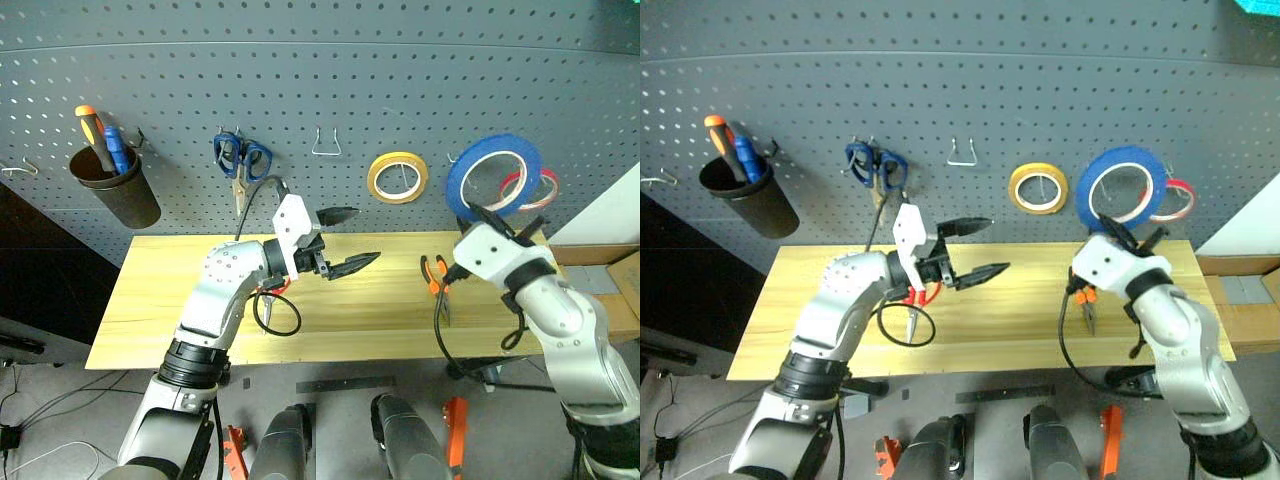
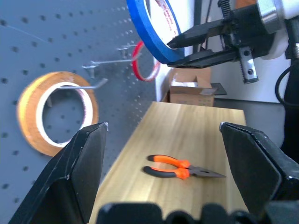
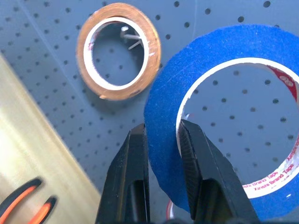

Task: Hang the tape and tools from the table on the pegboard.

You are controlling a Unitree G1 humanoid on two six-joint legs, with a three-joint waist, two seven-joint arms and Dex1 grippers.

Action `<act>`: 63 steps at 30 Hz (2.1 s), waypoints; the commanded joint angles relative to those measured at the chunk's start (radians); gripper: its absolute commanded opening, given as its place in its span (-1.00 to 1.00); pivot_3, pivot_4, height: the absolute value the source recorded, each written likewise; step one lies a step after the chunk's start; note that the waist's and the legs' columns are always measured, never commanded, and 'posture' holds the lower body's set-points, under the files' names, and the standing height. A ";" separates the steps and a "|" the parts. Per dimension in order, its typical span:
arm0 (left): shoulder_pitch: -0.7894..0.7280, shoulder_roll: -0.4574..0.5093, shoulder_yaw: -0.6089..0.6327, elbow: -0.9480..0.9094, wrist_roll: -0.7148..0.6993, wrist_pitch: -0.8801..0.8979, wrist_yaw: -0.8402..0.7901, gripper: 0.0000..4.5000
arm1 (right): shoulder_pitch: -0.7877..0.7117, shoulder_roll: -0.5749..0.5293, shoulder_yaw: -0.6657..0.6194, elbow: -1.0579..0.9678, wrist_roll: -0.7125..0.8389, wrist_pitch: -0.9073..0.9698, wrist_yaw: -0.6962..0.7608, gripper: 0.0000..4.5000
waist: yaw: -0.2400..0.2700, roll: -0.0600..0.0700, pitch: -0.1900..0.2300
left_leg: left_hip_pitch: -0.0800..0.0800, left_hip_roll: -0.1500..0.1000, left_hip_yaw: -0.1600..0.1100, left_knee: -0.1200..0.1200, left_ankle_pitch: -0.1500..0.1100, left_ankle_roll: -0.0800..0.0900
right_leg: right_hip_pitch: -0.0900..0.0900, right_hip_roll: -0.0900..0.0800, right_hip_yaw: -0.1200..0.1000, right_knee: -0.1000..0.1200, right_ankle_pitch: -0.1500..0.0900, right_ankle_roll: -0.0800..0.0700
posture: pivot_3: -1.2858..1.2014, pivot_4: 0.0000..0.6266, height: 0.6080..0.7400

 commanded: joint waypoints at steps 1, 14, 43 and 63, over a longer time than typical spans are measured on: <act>-0.017 -0.008 0.004 -0.006 -0.005 -0.028 0.003 0.84 | -0.043 0.019 -0.006 0.118 0.037 -0.073 -0.014 -0.83 | 0.002 0.000 0.000 | 0.000 0.000 0.000 0.000 0.000 0.000 | 0.000 0.000 0.000 0.000 0.000 0.000 | -0.11 -0.32 1.00; -0.047 -0.051 0.008 0.022 0.007 -0.054 0.045 0.84 | -0.021 0.109 0.020 0.294 0.099 -0.142 -0.008 0.04 | 0.004 0.000 0.000 | -0.001 0.000 0.000 0.000 0.000 0.000 | -0.002 0.000 0.000 0.003 0.000 0.000 | -0.09 -0.31 1.00; 0.006 0.140 0.006 0.139 0.119 -0.142 -0.022 0.84 | -0.513 0.447 -0.250 1.159 0.369 0.383 -0.287 0.99 | -0.022 0.000 -0.002 | -0.002 0.000 0.003 -0.002 0.011 -0.003 | -0.011 0.001 0.003 0.015 0.007 -0.005 | -0.04 -0.38 1.00; 0.145 0.265 0.192 0.136 0.059 -0.060 0.042 0.84 | -0.592 0.453 -0.241 1.334 0.476 0.329 -0.270 0.08 | -0.025 -0.007 -0.012 | -0.001 0.001 0.005 0.000 0.012 -0.003 | -0.013 0.002 0.005 0.023 0.007 -0.005 | -0.03 -0.39 1.00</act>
